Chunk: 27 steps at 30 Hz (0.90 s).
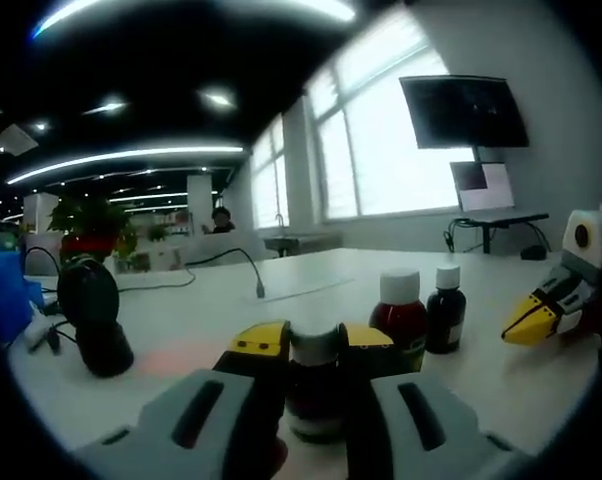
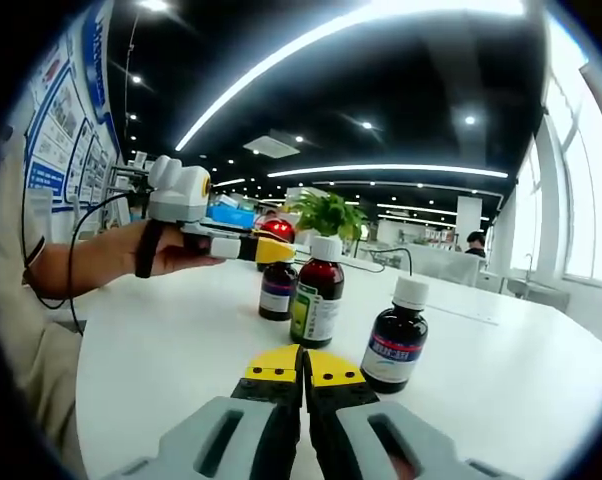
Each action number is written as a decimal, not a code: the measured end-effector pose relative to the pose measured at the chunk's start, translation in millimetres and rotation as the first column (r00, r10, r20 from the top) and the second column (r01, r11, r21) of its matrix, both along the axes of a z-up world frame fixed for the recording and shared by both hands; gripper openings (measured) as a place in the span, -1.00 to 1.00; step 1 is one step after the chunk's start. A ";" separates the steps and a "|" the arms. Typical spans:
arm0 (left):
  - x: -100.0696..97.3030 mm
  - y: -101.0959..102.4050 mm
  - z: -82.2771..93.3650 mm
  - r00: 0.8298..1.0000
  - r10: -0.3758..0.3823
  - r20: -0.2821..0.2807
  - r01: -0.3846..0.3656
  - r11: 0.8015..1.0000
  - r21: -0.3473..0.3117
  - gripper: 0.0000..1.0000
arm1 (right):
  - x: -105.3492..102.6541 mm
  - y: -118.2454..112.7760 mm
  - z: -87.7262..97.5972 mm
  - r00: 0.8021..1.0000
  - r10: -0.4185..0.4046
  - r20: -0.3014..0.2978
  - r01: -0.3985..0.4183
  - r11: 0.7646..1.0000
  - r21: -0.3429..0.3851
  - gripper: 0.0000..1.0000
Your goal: Rotate the medicine bottle to make it face forward pick up the medicine bottle inspect the drug traceability code place the medicine on the table
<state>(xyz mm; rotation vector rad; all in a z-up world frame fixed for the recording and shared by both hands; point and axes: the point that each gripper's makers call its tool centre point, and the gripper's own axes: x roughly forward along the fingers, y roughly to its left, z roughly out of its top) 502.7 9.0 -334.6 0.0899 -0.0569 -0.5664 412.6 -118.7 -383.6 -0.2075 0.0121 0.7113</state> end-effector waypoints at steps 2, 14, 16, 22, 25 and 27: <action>-0.6 0.4 -0.1 1.000 -0.007 -0.006 0.007 1.000 -0.008 -0.76 | 0.1 0.0 -0.2 1.000 -0.001 -0.001 0.001 1.000 0.000 -1.00; -5.3 1.3 -0.7 0.999 -0.044 -0.009 0.044 0.999 0.003 -0.76 | 0.9 -0.5 -0.6 1.000 -0.001 -0.002 0.001 1.000 -0.001 -1.00; -2.1 3.8 -0.7 0.998 -0.058 -0.016 0.058 0.998 -0.009 -0.76 | 0.9 -0.7 -0.4 1.000 -0.001 -0.002 0.001 1.000 0.001 -1.00; -3.2 4.6 -1.3 0.996 -0.086 -0.028 0.086 0.996 -0.009 -0.76 | 1.0 -0.5 -0.7 1.000 0.000 -0.003 0.000 1.000 -0.001 -1.00; -3.9 6.1 -1.2 0.994 -0.101 -0.032 0.100 0.995 -0.012 -0.76 | 1.1 -0.6 -0.8 1.000 -0.001 -0.004 0.001 1.000 -0.001 -1.00; -4.2 6.2 -1.2 0.993 -0.110 -0.033 0.110 0.994 -0.012 -0.76 | 1.0 -0.5 -0.9 1.000 0.000 -0.003 0.000 1.000 -0.002 -1.00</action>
